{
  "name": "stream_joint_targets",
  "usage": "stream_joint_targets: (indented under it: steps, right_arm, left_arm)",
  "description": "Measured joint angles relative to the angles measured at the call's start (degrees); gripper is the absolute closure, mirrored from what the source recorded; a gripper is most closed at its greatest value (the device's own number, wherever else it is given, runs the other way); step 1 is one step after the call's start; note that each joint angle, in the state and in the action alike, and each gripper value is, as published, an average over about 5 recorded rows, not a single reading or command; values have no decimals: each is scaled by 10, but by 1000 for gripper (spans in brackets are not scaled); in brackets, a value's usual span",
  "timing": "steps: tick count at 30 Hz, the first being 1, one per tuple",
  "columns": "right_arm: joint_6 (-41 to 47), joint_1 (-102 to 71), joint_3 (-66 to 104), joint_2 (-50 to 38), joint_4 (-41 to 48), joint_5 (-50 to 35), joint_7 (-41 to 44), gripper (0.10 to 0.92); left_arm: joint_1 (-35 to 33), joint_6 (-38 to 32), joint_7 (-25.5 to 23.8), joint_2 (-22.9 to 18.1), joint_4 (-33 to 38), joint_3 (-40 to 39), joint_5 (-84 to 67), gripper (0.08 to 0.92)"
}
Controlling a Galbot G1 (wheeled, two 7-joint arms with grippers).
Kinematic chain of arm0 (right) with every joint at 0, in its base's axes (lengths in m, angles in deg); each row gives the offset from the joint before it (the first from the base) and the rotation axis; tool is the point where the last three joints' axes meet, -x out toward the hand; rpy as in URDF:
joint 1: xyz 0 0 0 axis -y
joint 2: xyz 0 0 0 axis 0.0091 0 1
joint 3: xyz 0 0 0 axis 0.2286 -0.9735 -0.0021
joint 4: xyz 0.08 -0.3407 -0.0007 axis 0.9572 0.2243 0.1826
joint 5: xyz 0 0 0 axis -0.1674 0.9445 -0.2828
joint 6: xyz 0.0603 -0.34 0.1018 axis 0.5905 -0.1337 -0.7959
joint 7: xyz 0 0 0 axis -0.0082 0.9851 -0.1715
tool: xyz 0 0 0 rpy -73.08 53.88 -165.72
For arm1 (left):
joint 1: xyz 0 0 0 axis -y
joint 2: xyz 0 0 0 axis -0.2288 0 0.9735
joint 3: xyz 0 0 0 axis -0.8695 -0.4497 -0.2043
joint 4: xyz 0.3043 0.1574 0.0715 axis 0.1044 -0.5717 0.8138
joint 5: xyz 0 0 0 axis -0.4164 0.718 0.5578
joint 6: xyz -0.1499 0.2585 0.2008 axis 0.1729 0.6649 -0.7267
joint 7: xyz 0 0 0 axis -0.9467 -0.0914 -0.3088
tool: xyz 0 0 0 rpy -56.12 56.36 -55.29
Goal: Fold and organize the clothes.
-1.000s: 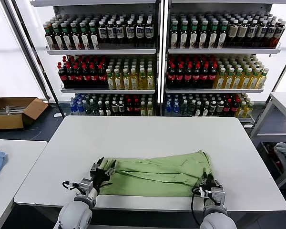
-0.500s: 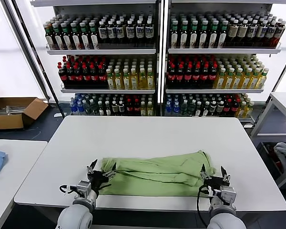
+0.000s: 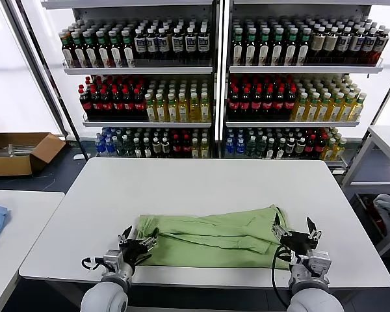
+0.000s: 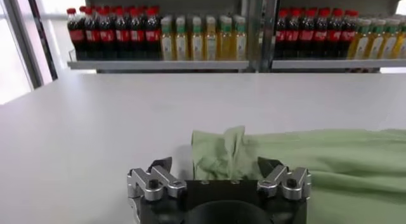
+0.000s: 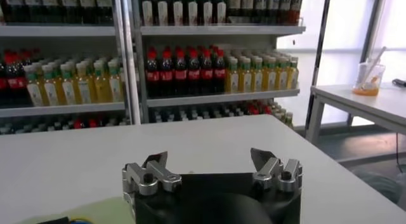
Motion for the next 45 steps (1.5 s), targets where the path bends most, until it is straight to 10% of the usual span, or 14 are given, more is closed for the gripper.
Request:
stream_joint_targets:
  steps: [24, 45]
  right_arm:
    - [8, 16, 1, -7, -18, -6, -7, 203]
    - [12, 34, -12, -5, -17, -8, -10, 203]
  left_arm:
    - [-9, -3, -6, 7, -7, 29, -25, 869]
    - [-11, -1, -30, 209, 18, 247, -75, 895]
